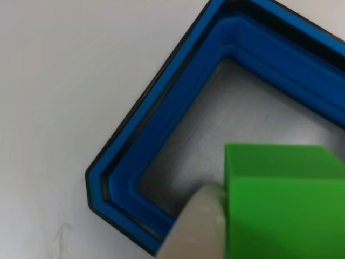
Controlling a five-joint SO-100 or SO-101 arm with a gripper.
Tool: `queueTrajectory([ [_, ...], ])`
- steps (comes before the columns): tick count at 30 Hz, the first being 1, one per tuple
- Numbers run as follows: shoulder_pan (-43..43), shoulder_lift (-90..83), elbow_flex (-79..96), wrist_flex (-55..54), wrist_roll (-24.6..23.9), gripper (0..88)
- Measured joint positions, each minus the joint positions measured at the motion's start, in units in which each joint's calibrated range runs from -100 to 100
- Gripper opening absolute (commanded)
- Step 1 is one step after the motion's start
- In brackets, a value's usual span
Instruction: Pick up green cube and drop it in the blue box
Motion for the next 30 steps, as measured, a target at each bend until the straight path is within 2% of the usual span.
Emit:
queueTrajectory([
  [9, 0.0, 9.8, -5.3, 0.0, 0.0, 1.3],
  [18, 0.0, 20.6, -18.8, 0.0, 0.0, 1.3],
  [30, 0.6, 21.6, -20.2, 0.0, 0.0, 1.4],
])
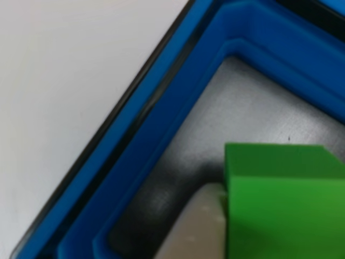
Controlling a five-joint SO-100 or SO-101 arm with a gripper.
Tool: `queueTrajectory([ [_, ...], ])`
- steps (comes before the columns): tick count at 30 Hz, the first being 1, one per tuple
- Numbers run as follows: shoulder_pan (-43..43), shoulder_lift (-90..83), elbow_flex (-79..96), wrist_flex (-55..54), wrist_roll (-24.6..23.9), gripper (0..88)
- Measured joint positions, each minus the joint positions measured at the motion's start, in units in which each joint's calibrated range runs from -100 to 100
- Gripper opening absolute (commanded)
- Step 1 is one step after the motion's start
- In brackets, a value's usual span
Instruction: Pick up green cube and drop it in the blue box
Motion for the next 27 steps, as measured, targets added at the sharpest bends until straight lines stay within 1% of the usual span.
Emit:
queueTrajectory([
  [27, 1.1, 1.0, -0.2, 0.0, 0.0, 2.0],
])
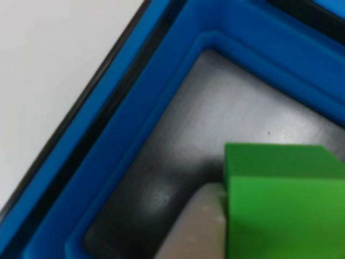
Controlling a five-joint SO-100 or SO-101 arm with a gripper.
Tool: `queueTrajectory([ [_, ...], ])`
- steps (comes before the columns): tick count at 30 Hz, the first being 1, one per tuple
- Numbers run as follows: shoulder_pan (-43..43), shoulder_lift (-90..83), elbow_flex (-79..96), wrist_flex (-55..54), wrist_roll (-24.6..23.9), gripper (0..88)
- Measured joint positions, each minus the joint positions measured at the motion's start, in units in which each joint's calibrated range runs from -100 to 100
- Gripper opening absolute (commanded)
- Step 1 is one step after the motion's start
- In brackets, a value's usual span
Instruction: Pick up green cube and drop it in the blue box
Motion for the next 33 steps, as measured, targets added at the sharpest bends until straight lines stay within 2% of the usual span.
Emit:
queueTrajectory([
  [3, 0.0, 0.0, 0.0, 0.0, 0.0, 4.6],
  [17, 0.0, 0.0, 0.0, 0.0, 0.0, 26.8],
  [33, 0.0, 0.0, 0.0, 0.0, 0.2, 27.5],
])
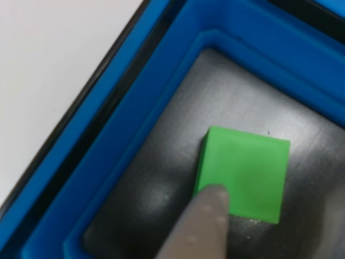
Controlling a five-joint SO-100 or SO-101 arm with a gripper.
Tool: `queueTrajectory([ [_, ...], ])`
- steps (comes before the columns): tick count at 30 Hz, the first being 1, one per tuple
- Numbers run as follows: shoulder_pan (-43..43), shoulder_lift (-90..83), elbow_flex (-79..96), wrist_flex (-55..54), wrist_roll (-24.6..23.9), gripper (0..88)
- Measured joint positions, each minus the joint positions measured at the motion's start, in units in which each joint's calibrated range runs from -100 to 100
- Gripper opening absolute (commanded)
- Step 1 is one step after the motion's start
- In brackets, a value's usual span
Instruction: Pick up green cube and drop it in the blue box
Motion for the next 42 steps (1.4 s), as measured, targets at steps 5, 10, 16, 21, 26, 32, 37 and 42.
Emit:
queueTrajectory([
  [5, 0.0, 0.0, 0.0, 0.0, 0.0, 27.4],
  [10, 0.1, -0.3, 0.3, 0.0, 0.0, 26.8],
  [16, 0.3, -6.7, 8.0, 0.0, 0.0, 26.7],
  [21, 0.3, -16.6, 20.6, 0.0, 0.0, 26.6],
  [26, 0.3, -28.5, 35.2, 0.0, 0.0, 26.6],
  [32, 0.3, -43.1, 50.0, 0.0, 0.0, 26.6],
  [37, 0.2, -55.2, 61.1, 0.0, 0.0, 24.6],
  [42, 0.1, -67.2, 70.7, 0.0, 0.0, 17.2],
])
